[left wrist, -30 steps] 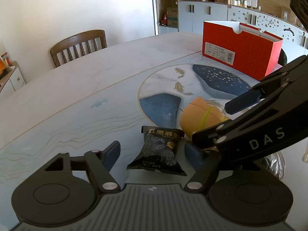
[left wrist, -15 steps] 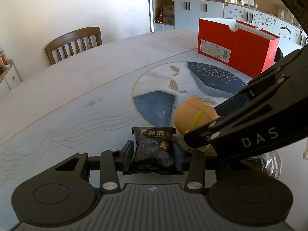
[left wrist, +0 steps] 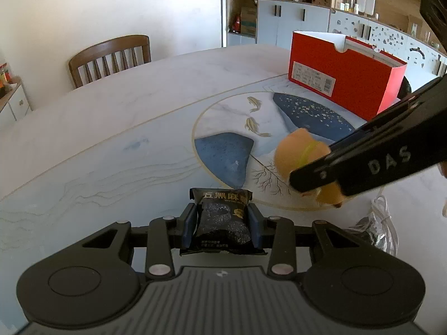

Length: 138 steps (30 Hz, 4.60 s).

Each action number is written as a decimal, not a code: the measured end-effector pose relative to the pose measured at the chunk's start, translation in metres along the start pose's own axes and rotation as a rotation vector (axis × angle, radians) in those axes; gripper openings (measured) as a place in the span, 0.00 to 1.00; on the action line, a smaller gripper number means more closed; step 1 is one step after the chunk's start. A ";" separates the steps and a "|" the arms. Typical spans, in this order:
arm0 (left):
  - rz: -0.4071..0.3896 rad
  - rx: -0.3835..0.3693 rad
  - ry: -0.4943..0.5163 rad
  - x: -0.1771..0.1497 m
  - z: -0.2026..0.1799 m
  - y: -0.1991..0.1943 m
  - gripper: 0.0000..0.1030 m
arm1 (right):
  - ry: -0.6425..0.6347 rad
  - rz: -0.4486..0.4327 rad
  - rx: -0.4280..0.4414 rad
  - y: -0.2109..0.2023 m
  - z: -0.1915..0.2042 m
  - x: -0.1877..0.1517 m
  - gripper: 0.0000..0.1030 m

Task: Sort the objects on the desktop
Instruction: 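Carry the black snack bag and orange toy with both grippers toward the red box, then lower the black snack bag and orange toy with both grippers into the red box, then open both grippers to release the snack bag and orange toy into the box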

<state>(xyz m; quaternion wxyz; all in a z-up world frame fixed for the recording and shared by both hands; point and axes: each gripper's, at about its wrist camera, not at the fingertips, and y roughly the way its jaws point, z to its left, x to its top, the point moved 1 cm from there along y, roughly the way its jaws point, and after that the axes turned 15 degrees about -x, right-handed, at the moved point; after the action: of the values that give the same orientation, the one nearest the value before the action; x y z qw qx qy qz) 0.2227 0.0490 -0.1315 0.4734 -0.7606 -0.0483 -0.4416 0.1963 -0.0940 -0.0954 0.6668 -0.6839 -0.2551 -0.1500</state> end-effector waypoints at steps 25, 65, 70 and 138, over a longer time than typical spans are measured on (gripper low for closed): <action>-0.049 -0.054 -0.080 0.031 -0.018 -0.028 0.36 | 0.199 -0.035 -0.100 -0.040 -0.092 -0.012 0.43; -0.103 -0.198 0.101 0.216 -0.216 0.089 0.36 | 0.259 -0.197 -0.101 -0.062 -0.358 0.025 0.43; -0.084 -0.200 0.110 0.236 -0.225 0.113 0.36 | 0.227 -0.174 -0.109 -0.049 -0.371 0.035 0.43; 0.298 -0.196 0.151 0.283 -0.212 0.288 0.59 | -0.044 0.058 -0.094 0.056 -0.380 0.056 0.62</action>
<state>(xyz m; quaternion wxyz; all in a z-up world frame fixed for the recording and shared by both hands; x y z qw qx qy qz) 0.4026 -0.3677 -0.0890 0.4595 -0.7667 0.1435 -0.4249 0.3247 -0.4605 -0.0864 0.6323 -0.7248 -0.2422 -0.1272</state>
